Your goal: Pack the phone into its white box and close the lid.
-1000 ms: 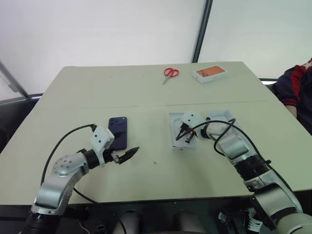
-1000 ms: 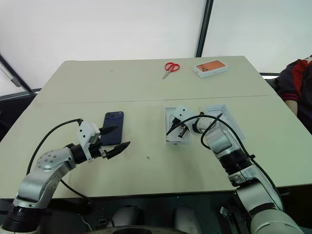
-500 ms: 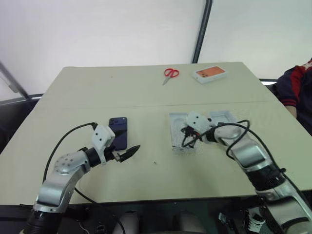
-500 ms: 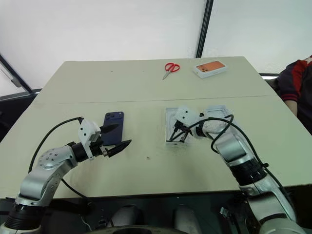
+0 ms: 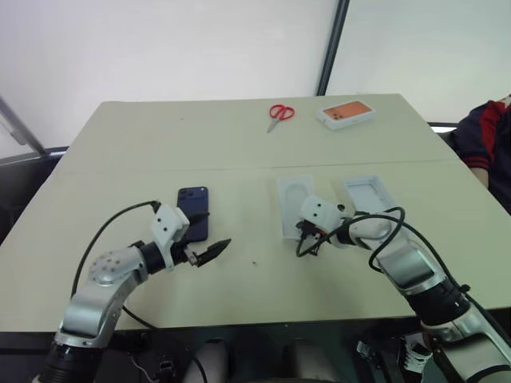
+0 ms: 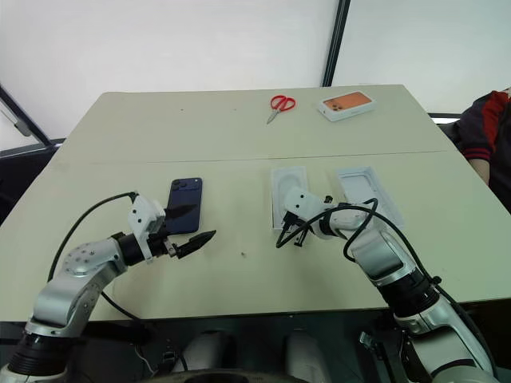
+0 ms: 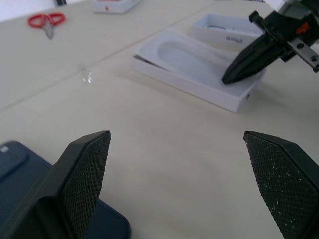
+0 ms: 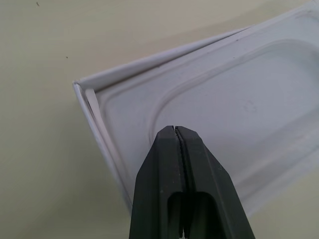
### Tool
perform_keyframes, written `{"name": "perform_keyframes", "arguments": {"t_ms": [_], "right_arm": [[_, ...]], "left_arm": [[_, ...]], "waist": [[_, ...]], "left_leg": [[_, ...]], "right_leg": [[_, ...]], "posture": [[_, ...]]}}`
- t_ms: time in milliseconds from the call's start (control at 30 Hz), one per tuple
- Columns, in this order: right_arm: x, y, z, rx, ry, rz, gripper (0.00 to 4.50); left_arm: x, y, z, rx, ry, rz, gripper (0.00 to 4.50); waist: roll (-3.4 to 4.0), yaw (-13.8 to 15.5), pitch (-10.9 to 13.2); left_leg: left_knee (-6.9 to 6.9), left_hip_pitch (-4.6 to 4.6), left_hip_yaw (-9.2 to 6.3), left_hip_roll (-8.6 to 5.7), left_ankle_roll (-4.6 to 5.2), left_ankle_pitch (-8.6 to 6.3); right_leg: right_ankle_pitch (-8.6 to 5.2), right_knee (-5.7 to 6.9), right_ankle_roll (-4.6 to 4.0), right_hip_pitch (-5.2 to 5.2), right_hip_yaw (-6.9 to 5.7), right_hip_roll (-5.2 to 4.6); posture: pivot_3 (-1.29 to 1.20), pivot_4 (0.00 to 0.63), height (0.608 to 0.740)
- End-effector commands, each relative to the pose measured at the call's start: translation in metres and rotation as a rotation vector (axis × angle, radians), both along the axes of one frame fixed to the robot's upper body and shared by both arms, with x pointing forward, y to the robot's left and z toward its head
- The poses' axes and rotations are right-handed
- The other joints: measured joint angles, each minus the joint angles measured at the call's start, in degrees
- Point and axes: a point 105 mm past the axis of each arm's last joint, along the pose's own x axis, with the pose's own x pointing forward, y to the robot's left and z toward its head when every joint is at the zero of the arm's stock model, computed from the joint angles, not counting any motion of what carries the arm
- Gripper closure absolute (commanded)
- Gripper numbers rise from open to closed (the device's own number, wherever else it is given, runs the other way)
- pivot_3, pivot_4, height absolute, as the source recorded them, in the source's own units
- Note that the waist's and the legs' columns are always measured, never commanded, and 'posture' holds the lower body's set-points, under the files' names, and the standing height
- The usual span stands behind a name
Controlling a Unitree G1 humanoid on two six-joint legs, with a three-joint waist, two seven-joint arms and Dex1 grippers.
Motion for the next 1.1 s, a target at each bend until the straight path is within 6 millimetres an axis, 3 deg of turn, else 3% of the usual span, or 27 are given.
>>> {"name": "perform_keyframes", "arguments": {"t_ms": [33,133,333,500,600,800,1100], "right_arm": [[0.001,-0.004,-0.008,-0.022,0.018,-0.024,4.47],[0.009,0.003,0.014,0.071,-0.025,-0.031,4.47],[0.033,0.001,0.037,0.142,-0.098,-0.117,4.47],[0.071,-0.007,0.040,0.153,-0.149,-0.258,4.47],[0.080,-0.008,0.032,0.139,-0.139,-0.282,4.47],[0.077,-0.003,0.020,0.131,-0.088,-0.252,4.47],[0.050,0.023,0.015,0.210,0.013,-0.142,4.47]], "left_arm": [[0.000,-0.003,0.010,0.001,-0.046,-0.016,0.00],[0.001,-0.003,0.010,-0.002,-0.047,-0.015,0.00],[0.001,-0.004,0.010,-0.005,-0.049,-0.017,0.00],[0.004,-0.005,0.011,-0.009,-0.055,-0.017,0.00],[0.004,-0.005,0.012,-0.010,-0.059,-0.014,0.00],[0.003,-0.003,0.012,-0.010,-0.059,0.001,0.00],[0.003,-0.005,0.012,-0.016,-0.057,-0.005,0.00]], "waist": [[0.04,0.0,0.2],[0.06,-0.1,0.4],[0.42,-0.2,1.3],[0.42,-0.5,1.5],[0.44,-0.3,1.6],[0.47,-0.3,1.7],[0.50,-0.4,1.8]], "left_leg": [[0.00,-0.04,-0.01,-0.01,0.05,-0.03],[0.02,-0.08,-0.01,-0.02,0.06,-0.03],[0.04,-0.10,0.01,-0.04,0.06,-0.03],[0.01,-0.12,0.02,-0.02,0.06,-0.03],[0.00,-0.13,0.01,-0.02,0.06,-0.03],[0.02,-0.17,0.04,-0.06,0.06,-0.03],[-0.03,-0.17,-0.01,-0.02,0.06,-0.03]], "right_leg": [[0.01,-0.05,0.03,-0.03,0.00,-0.01],[0.02,-0.04,0.04,-0.05,0.01,-0.07],[0.03,0.00,0.02,-0.11,0.02,-0.10],[0.04,0.04,0.02,-0.18,0.03,-0.07],[0.04,0.04,0.02,-0.20,0.02,-0.07],[0.04,0.00,0.03,-0.18,0.03,-0.15],[0.03,-0.01,0.02,-0.20,0.04,-0.13]], "posture": [[0.00,0.150,0.740],[0.00,0.150,0.740],[0.00,0.150,0.740],[0.00,0.150,0.740],[0.00,0.150,0.740],[0.00,0.150,0.740],[0.00,0.150,0.740]]}}
